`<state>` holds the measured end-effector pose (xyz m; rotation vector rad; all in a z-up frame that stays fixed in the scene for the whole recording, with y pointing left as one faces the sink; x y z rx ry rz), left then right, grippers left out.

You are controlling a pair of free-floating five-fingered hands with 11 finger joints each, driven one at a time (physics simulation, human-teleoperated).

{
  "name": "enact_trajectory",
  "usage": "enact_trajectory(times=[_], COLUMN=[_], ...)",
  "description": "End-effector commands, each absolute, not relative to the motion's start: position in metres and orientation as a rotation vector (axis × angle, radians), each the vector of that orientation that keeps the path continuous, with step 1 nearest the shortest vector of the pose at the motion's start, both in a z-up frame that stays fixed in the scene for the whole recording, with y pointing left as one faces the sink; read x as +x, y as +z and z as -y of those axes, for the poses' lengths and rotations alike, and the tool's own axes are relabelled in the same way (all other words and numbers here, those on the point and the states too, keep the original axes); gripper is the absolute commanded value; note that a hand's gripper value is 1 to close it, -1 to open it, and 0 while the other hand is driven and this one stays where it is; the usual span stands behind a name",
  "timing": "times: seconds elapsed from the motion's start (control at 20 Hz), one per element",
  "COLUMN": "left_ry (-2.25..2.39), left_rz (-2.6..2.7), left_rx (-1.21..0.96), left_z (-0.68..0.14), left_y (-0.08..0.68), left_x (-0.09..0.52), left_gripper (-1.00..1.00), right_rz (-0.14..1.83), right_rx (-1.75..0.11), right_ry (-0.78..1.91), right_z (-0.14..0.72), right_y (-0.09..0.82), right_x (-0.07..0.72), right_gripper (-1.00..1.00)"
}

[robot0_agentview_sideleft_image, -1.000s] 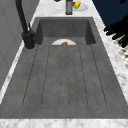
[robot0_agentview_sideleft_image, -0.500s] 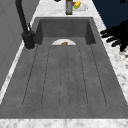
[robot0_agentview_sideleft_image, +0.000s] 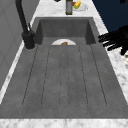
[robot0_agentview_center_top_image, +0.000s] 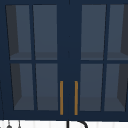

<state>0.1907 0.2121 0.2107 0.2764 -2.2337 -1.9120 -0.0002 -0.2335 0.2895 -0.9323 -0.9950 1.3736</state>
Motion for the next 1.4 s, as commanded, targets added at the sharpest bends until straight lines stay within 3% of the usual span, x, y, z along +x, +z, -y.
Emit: enact_trajectory(times=[0.0, 0.7, 1.35], left_ry=[-1.914, -1.841, -1.834], left_rz=[2.192, 2.017, 2.003], left_rx=[0.069, -0.248, -0.248], left_z=[-0.218, -0.232, -0.215], left_y=[0.211, 0.215, 0.221], left_x=[0.188, 0.178, 0.120], left_gripper=[-1.00, -1.00, -1.00], right_rz=[0.995, 0.995, 0.995], right_rx=[-0.932, -0.932, -0.932], right_ry=[1.374, 1.374, 1.374], right_z=[0.233, 0.233, 0.233], right_y=[0.290, 0.290, 0.290], right_x=[0.000, 0.000, 0.000], right_gripper=[0.00, 0.00, 0.00])
